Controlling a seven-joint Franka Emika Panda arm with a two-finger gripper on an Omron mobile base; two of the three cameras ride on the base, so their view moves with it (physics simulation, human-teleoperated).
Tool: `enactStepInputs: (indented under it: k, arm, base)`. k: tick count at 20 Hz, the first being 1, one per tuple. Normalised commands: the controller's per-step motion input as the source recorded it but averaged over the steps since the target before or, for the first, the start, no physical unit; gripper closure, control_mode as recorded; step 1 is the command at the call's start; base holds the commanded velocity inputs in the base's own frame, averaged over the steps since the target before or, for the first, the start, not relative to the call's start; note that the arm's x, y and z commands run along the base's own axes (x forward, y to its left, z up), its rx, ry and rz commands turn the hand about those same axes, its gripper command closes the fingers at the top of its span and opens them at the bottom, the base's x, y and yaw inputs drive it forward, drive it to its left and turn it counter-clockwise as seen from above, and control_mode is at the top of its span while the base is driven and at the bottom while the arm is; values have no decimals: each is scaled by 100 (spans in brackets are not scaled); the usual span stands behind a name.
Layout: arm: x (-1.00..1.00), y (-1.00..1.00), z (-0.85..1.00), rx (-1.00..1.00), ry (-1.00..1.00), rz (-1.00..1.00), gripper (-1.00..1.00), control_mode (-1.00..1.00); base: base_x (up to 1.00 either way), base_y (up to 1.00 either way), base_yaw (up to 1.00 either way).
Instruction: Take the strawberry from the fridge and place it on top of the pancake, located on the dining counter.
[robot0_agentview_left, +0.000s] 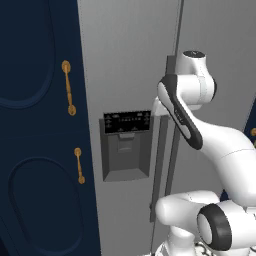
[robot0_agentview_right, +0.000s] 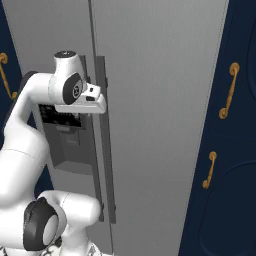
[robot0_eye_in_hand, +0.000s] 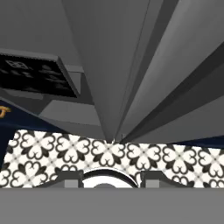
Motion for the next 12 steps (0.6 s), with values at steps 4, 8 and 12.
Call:
enactStepInputs:
  k: [4,8,12]
  arm:
    - [-26,0,0,0,-5,0,-100,-100]
    - [-55,-11,-3,0,-2,-1,-100,-100]
    - [-85,-31,-5,0,-3,-11,-100,-100]
  base:
    - [0,0,0]
    - [0,0,0]
    - [0,0,0]
